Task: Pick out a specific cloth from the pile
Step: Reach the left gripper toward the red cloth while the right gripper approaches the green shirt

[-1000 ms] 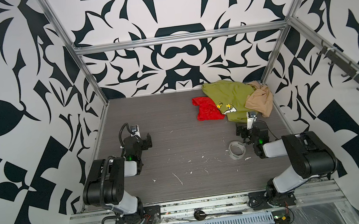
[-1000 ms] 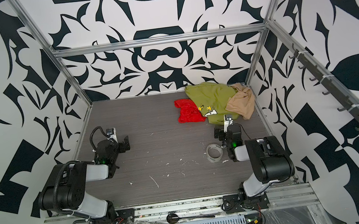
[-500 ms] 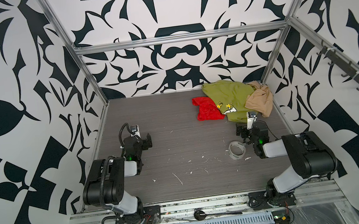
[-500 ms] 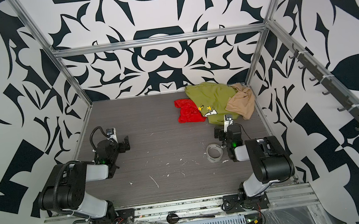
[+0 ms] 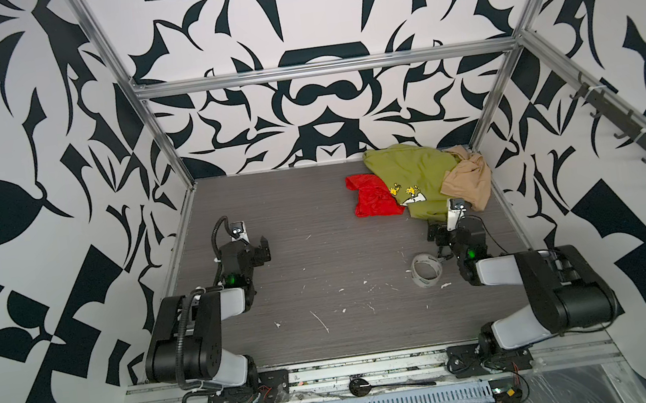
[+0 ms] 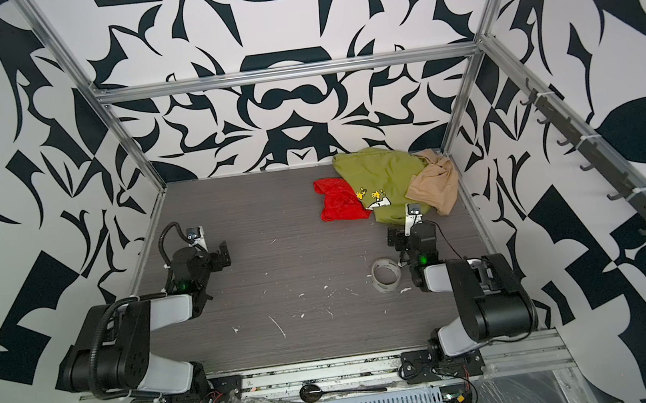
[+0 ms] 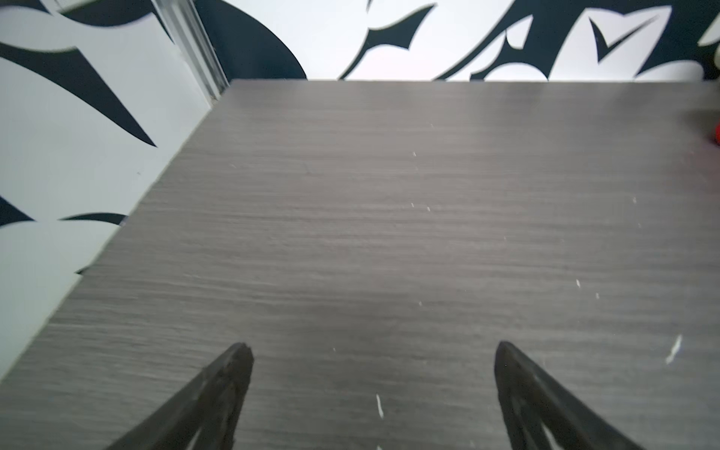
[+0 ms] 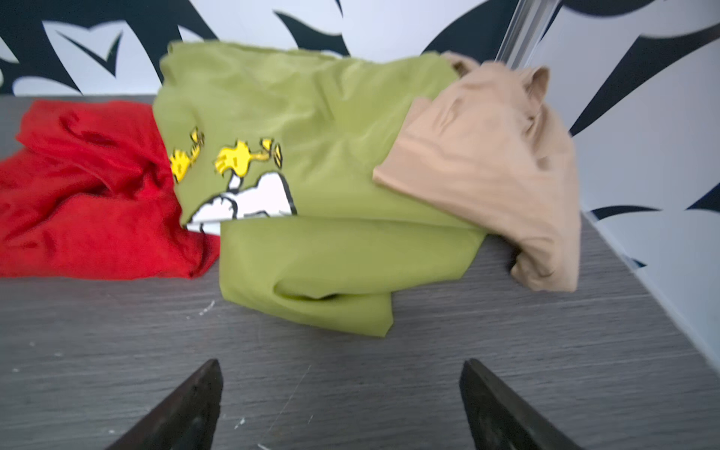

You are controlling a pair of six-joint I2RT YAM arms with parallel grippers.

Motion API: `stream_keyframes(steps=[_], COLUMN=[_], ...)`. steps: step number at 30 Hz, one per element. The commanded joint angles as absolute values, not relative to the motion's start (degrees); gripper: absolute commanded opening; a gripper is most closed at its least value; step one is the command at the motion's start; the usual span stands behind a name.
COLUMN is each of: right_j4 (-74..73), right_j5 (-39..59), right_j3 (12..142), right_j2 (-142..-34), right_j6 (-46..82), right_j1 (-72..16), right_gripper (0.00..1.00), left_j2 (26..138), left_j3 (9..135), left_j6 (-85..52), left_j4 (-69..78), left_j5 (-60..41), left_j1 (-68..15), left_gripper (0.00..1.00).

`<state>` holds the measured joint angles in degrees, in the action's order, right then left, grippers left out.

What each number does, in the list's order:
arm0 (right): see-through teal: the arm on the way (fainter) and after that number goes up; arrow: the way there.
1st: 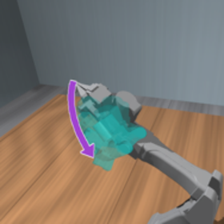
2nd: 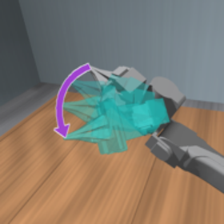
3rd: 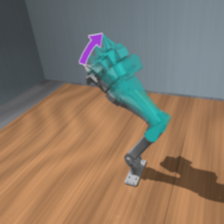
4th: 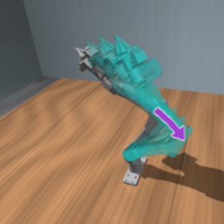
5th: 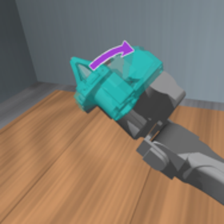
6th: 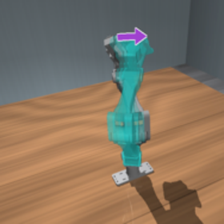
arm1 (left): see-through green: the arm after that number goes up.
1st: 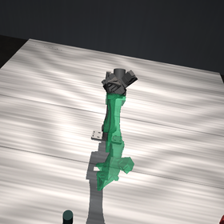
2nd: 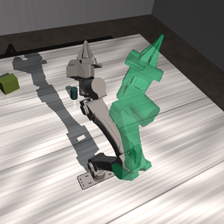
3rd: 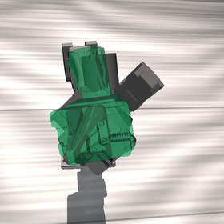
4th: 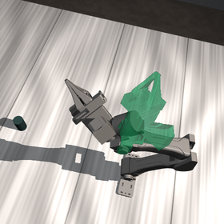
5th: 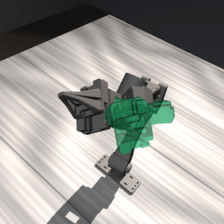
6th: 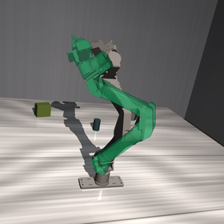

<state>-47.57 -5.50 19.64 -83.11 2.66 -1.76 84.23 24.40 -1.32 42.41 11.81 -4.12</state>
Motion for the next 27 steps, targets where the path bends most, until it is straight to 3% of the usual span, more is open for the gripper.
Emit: stream_keyframes(steps=[1,9,15,27], right_j4=[-45.7,-38.91,-37.9,-36.64], right_j5=[-7.38,-8.89,-5.8,0.88], right_j3=[19.95,21.94,24.03,28.42], right_j2=[-79.7,-72.86,-72.21,-74.85], right_j6=[2.68,3.31,6.37,11.25], right_j1=[-2.45,-3.22,-3.47,-3.82], right_gripper=[0.97,0.95,0.92,0.92], left_j2=[81.89,78.4,81.32,91.29], left_j3=[27.98,37.01,42.54,53.66], left_j6=[-2.38,-10.67,-21.67,-29.42], left_j4=[34.77,20.92,19.57,20.01], left_j5=[13.97,11.4,7.92,0.55], left_j1=[-3.85,-4.57,-6.86,-15.85], left_gripper=[0.99,0.99,0.99,0.98])
